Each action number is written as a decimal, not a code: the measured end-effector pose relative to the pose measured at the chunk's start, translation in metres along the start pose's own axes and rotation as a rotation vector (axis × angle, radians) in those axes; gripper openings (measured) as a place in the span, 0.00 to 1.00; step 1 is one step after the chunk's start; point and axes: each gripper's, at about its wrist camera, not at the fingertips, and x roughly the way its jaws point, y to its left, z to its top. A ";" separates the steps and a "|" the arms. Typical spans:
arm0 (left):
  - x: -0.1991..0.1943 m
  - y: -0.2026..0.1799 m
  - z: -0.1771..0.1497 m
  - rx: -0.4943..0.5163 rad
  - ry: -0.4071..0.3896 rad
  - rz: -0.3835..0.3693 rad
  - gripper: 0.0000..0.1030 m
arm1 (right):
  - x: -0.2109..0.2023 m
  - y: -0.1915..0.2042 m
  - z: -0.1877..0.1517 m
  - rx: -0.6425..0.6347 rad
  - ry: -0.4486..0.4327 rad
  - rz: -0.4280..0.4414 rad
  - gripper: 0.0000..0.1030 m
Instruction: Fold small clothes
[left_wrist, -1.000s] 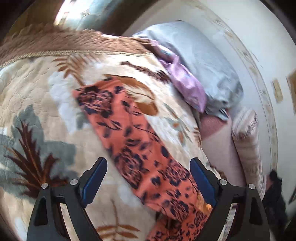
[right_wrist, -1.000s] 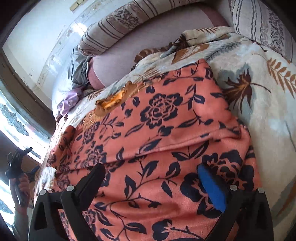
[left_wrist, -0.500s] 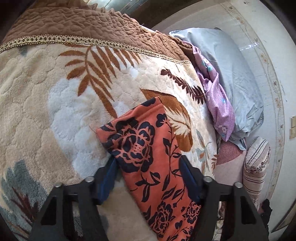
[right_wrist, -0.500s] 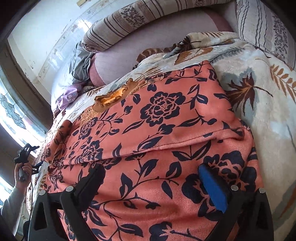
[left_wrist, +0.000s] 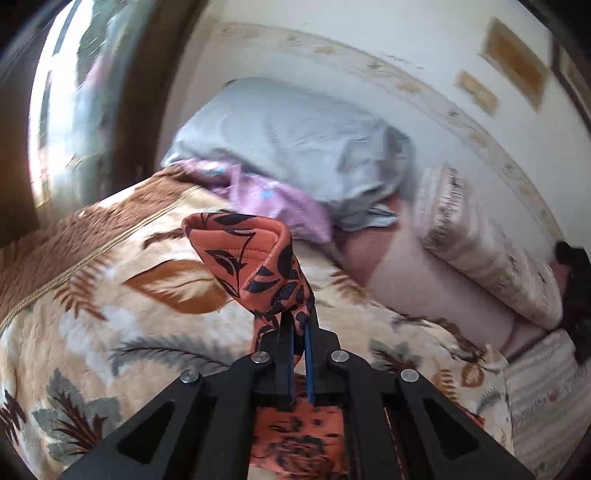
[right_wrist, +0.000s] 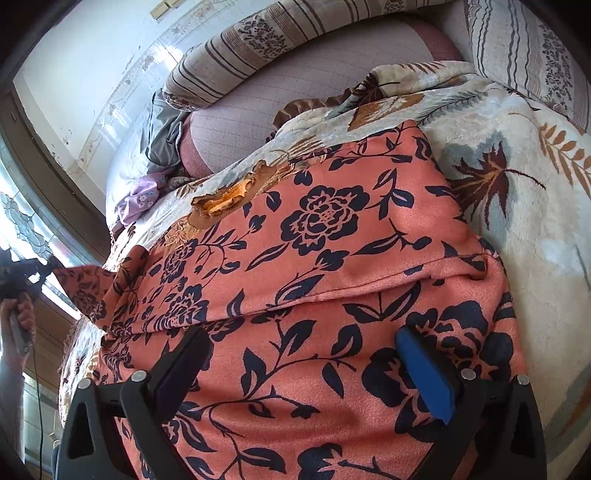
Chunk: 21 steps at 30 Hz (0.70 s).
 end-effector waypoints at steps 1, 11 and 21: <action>-0.009 -0.038 -0.004 0.061 -0.011 -0.062 0.04 | 0.000 0.000 0.000 0.000 0.000 0.000 1.00; 0.042 -0.254 -0.170 0.480 0.491 -0.397 0.54 | -0.009 -0.006 0.001 0.052 -0.024 0.041 0.99; 0.067 -0.039 -0.169 0.150 0.412 0.047 0.54 | -0.048 -0.031 0.027 0.323 -0.092 0.225 0.99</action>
